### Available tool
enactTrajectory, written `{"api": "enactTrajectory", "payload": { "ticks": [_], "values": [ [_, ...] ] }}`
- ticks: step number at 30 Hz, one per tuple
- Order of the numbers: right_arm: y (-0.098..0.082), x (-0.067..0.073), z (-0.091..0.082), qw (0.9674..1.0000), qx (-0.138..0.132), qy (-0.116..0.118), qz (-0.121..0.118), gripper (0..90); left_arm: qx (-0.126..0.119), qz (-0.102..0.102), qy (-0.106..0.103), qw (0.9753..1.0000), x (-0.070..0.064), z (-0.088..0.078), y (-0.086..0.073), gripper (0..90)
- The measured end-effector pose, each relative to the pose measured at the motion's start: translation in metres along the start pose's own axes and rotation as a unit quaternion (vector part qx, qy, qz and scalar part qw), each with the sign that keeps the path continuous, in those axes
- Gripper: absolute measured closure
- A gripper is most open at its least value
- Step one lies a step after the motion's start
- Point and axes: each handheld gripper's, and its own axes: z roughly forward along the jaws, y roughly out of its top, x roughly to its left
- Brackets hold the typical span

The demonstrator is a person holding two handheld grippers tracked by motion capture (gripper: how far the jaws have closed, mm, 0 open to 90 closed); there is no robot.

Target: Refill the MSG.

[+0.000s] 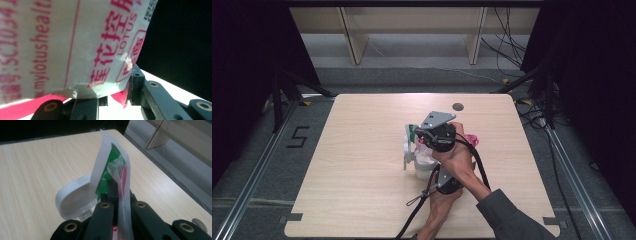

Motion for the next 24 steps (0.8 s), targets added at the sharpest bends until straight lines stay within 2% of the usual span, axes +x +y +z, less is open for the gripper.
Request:
{"api": "enactTrajectory", "payload": {
  "ticks": [2, 5, 6, 8, 10, 11, 13, 15, 16, 17, 18, 19, 20, 21, 24],
  "values": [
    [0.0008, -0.0015, -0.0010, 1.0000, -0.006, 0.001, 0.001, 90.0, 0.000, 0.001, 0.001, 1.0000, -0.0001, -0.0004, 0.0006, 74.1],
    [0.0004, -0.0008, 0.0010, 0.9999, 0.001, 0.004, -0.010, 90.0, 0.000, -0.001, -0.001, 1.0000, -0.0001, 0.0003, 0.0001, 74.1],
    [0.0005, -0.0017, 0.0004, 1.0000, -0.001, 0.000, -0.006, 90.0, 0.005, 0.006, -0.002, 1.0000, 0.0006, -0.0009, 0.0006, 74.1],
    [0.0007, -0.0013, -0.0004, 1.0000, -0.004, 0.002, 0.004, 90.0, 0.001, -0.001, 0.000, 1.0000, -0.0001, 0.0003, 0.0003, 74.1],
    [0.0000, -0.0004, 0.0015, 0.9999, 0.001, 0.003, -0.011, 90.0, 0.007, 0.007, -0.004, 0.9999, 0.0007, -0.0007, -0.0002, 74.1],
    [0.0001, 0.0001, 0.0005, 1.0000, 0.006, 0.004, -0.003, 90.0, -0.001, 0.000, -0.001, 1.0000, -0.0001, 0.0001, 0.0000, 74.1],
    [0.0010, -0.0015, -0.0004, 0.9999, -0.004, -0.001, -0.013, 90.0, -0.002, 0.000, 0.000, 1.0000, -0.0004, 0.0000, 0.0003, 74.1],
    [0.0001, 0.0001, 0.0005, 1.0000, 0.003, 0.002, -0.008, 90.0, 0.002, 0.002, -0.002, 1.0000, 0.0005, 0.0002, -0.0002, 74.1],
    [0.0001, 0.0001, 0.0005, 1.0000, 0.003, 0.002, -0.008, 90.0, -0.009, -0.013, -0.012, 0.9998, -0.0020, 0.0011, -0.0010, 74.1],
    [-0.0007, 0.0015, 0.0018, 0.9999, 0.007, 0.000, -0.010, 90.0, -0.008, -0.015, -0.015, 0.9997, -0.0024, 0.0009, -0.0013, 74.1],
    [-0.0003, 0.0015, 0.0023, 0.9999, 0.011, 0.003, -0.007, 90.0, -0.029, -0.033, -0.015, 0.9989, -0.0048, 0.0033, -0.0010, 74.1],
    [0.0002, 0.0006, 0.0022, 1.0000, 0.001, -0.002, -0.007, 90.0, -0.031, -0.034, -0.013, 0.9989, -0.0049, 0.0034, -0.0006, 74.1],
    [0.0007, -0.0005, 0.0012, 1.0000, 0.002, 0.003, -0.007, 90.0, -0.008, -0.013, -0.016, 0.9998, -0.0014, 0.0002, -0.0002, 74.2],
    [0.0003, 0.0001, 0.0015, 1.0000, 0.000, 0.002, -0.006, 90.0, -0.030, -0.035, -0.013, 0.9989, -0.0049, 0.0038, -0.0011, 74.2],
    [0.0001, 0.0003, 0.0019, 1.0000, 0.002, -0.001, -0.004, 90.0, -0.026, -0.035, -0.014, 0.9989, -0.0050, 0.0032, -0.0009, 74.2]
  ]
}}
